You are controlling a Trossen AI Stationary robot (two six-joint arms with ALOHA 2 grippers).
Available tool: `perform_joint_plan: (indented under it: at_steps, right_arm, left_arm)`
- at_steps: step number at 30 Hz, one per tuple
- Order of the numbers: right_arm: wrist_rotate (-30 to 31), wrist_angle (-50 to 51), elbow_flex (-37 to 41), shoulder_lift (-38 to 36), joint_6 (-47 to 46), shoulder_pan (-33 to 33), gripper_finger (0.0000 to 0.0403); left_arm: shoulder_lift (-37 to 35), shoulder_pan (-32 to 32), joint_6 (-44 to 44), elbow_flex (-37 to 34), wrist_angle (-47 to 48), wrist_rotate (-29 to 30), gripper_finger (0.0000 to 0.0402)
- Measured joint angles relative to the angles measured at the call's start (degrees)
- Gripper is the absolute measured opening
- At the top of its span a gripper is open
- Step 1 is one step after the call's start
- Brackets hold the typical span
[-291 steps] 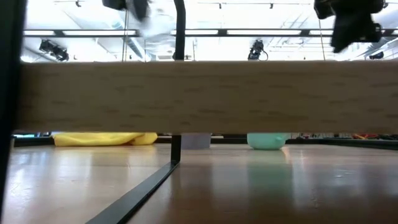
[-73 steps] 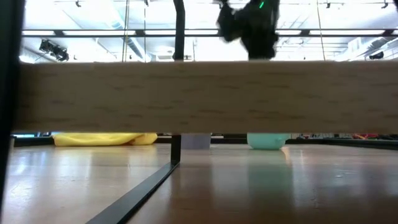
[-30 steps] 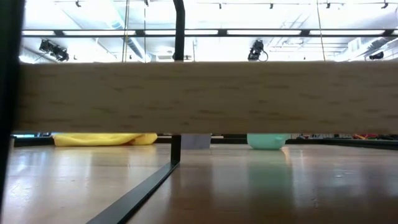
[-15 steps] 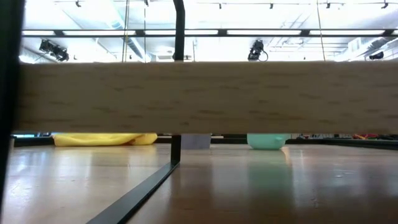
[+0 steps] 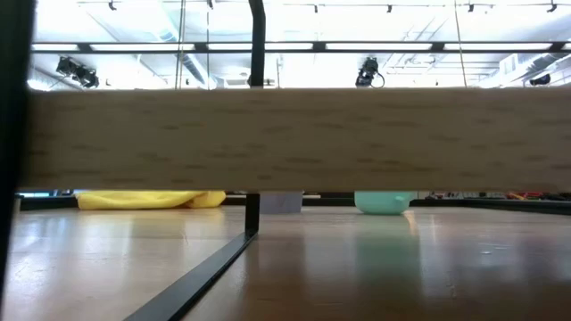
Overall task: Stack small to large cups/mugs on shelf
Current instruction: Put the transparent mug on the shelf
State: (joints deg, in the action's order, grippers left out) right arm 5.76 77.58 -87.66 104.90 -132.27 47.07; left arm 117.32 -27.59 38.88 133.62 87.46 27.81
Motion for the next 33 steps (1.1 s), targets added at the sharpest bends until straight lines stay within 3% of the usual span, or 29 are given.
perform_joint_plan:
  at_steps: [9,13,18,25,33]
  right_arm:
    - [0.0,0.6,0.0,-3.2,6.0,0.3,0.0079]
    - [0.0,0.6,0.0,-8.2,15.9,0.3,0.0079]
    - [2.4,0.0,0.0,-14.9,45.1,-0.3,0.0078]
    - [1.9,-0.5,0.0,-19.9,88.9,-6.6,0.0078]
    - [-4.6,-3.2,0.0,-17.2,117.3,-9.3,0.0078]
  left_arm:
    - [0.0,0.0,1.0,0.0,0.0,0.0,0.0014]
    - [0.0,0.0,1.0,0.0,0.0,0.0,0.0009]
    - [0.0,0.0,2.5,0.0,0.0,0.0,0.0024]
    - [0.0,0.0,4.1,0.0,-0.3,0.0,0.0034]
    - [0.0,0.0,10.0,0.0,-0.3,0.0,0.0016]
